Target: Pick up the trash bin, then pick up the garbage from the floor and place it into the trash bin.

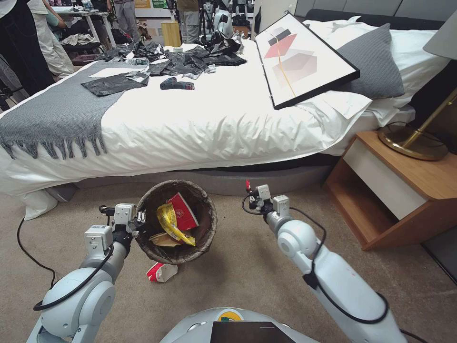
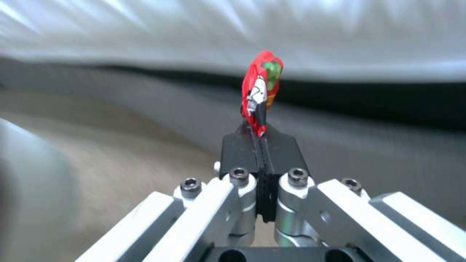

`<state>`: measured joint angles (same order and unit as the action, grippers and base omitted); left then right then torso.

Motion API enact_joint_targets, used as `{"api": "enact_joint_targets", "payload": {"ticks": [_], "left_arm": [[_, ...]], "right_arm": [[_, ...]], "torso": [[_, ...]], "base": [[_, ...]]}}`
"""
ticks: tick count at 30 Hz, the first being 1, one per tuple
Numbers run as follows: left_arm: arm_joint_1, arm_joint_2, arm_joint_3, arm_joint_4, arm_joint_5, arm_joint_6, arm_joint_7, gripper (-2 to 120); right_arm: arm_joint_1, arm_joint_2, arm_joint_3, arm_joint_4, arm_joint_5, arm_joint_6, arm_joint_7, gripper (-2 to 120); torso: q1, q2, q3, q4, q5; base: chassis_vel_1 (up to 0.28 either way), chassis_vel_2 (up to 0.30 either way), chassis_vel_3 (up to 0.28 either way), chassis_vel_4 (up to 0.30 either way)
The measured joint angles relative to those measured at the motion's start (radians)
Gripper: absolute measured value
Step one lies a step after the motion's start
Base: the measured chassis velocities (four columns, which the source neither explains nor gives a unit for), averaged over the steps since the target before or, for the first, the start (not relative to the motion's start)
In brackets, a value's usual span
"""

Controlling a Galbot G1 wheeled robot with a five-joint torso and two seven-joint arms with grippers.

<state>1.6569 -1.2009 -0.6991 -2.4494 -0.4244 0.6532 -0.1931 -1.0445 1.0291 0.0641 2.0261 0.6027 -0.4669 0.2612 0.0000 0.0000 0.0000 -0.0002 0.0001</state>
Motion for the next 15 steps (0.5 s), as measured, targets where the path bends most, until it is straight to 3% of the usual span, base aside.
{"api": "enact_joint_targets", "payload": {"ticks": [7, 15], "left_arm": [[-0.001, 0.003, 0.005, 0.004, 0.000, 0.001, -0.001, 3], [-0.001, 0.010, 0.007, 0.005, 0.000, 0.002, -0.001, 3]], "right_arm": [[0.019, -0.061, -0.021, 0.168, 0.068, -0.003, -0.027, 0], [0.058, -0.135, -0.056, 0.295, 0.145, -0.022, -0.150, 0]], "torso": [[0.000, 0.000, 0.000, 0.0003, -0.0001], [0.000, 0.000, 0.000, 0.0002, -0.0001]], "base": [[0.000, 0.000, 0.000, 0.000], [0.000, 0.000, 0.000, 0.000]]}}
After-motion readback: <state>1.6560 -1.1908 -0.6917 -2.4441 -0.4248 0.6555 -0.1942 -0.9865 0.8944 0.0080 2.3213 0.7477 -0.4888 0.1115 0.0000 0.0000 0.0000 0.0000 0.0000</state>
